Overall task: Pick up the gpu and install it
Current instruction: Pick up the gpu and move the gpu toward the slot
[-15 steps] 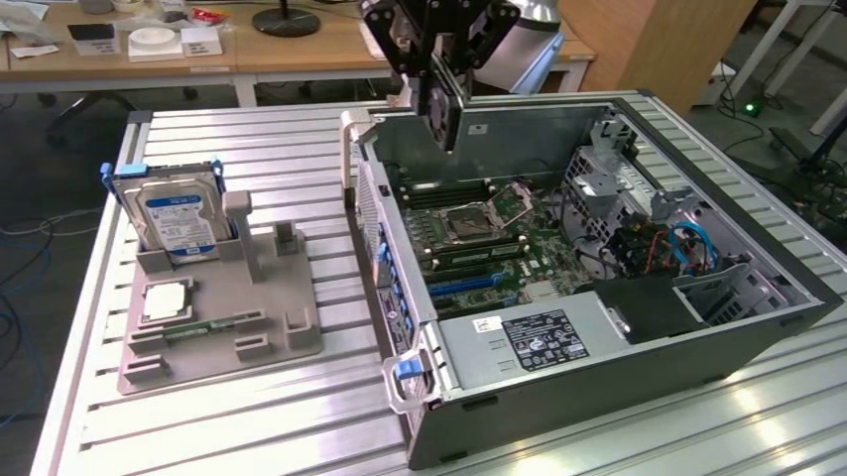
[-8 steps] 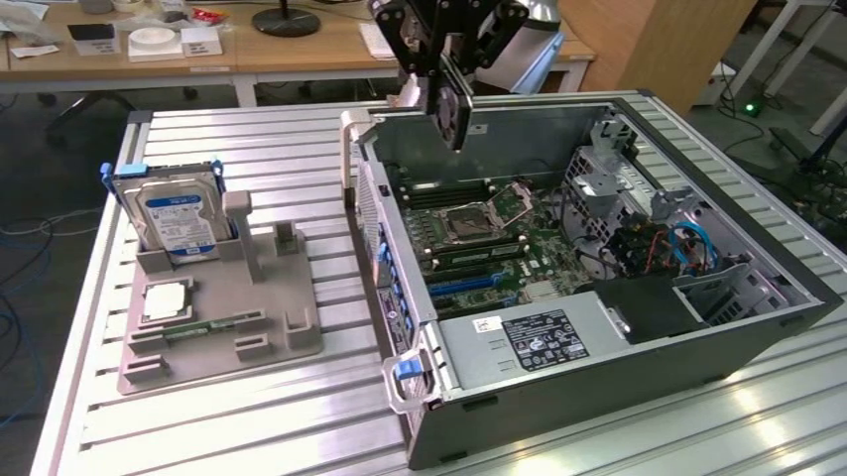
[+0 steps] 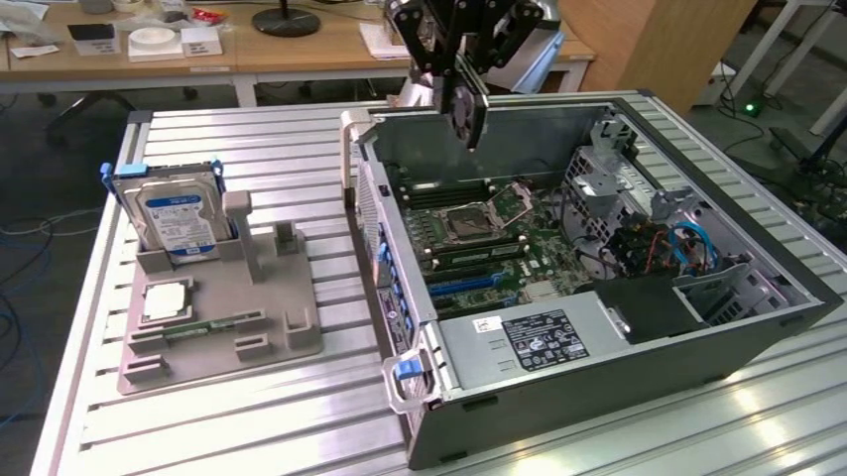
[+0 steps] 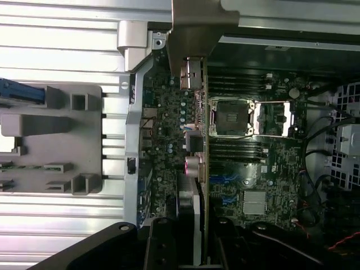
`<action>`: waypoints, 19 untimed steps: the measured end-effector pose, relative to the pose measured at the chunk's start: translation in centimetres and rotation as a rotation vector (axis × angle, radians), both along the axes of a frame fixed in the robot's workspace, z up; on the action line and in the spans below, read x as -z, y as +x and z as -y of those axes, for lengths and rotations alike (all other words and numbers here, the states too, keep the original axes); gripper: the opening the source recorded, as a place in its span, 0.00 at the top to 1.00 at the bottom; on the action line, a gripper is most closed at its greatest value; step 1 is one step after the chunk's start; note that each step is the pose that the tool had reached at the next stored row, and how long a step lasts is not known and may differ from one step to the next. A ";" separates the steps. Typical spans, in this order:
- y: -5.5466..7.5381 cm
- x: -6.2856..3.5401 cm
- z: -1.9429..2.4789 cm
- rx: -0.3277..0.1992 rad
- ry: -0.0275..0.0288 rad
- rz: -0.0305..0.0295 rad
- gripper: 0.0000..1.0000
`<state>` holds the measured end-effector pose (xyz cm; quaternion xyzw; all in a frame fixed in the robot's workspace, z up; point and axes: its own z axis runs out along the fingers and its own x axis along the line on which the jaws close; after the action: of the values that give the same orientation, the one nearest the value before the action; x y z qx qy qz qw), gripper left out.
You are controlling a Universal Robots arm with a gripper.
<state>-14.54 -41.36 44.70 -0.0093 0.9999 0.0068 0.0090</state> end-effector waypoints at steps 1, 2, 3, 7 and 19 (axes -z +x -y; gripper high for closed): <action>0.2 0.00 0.00 0.000 0.0002 0.0000 0.72; 0.3 0.00 0.00 0.000 0.0004 0.0000 0.72; 0.5 0.00 0.00 0.000 0.0006 0.0000 0.72; 1.2 0.00 0.00 0.000 0.0015 -0.0001 0.72; 3.7 0.00 0.00 -0.002 0.0067 0.0000 0.72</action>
<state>-10.80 -41.36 44.70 -0.0104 0.9999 0.0102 0.0090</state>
